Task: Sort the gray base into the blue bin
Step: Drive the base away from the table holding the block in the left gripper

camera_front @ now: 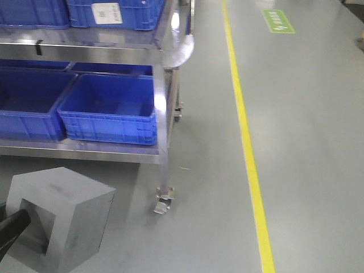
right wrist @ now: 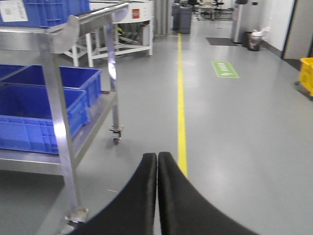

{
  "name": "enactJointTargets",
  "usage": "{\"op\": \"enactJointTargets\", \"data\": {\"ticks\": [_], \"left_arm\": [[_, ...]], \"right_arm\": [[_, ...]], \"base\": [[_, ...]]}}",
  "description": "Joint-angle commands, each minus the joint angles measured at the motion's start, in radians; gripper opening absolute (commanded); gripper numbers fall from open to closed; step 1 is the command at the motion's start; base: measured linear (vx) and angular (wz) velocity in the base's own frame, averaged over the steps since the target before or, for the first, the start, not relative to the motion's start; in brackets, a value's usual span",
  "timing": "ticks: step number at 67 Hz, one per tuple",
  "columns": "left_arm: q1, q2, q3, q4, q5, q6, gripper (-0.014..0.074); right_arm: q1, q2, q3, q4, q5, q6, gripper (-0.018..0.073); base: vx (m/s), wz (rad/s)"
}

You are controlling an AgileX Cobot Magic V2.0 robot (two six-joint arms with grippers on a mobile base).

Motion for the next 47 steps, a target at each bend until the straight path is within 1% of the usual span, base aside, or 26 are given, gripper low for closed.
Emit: {"op": "enactJointTargets", "data": {"ticks": [1, 9, 17, 47], "left_arm": [[-0.007, 0.001, -0.031, 0.0, -0.102, -0.007, -0.0007], [-0.007, 0.001, -0.031, 0.0, -0.102, -0.007, -0.0007], [-0.007, 0.001, -0.031, 0.0, -0.102, -0.007, -0.0007], [-0.007, 0.001, -0.031, 0.0, -0.101, -0.007, -0.0007]], "right_arm": [[-0.005, -0.007, 0.006, -0.009, -0.071, -0.007, -0.0005], [-0.005, -0.007, 0.006, -0.009, -0.071, -0.007, -0.0005], [-0.005, -0.007, 0.006, -0.009, -0.071, -0.007, -0.0005], [-0.005, -0.007, 0.006, -0.009, -0.071, -0.007, -0.0005]], "base": [[0.36, 0.38], [0.35, 0.48], [0.33, 0.72], [0.27, 0.93]]}}
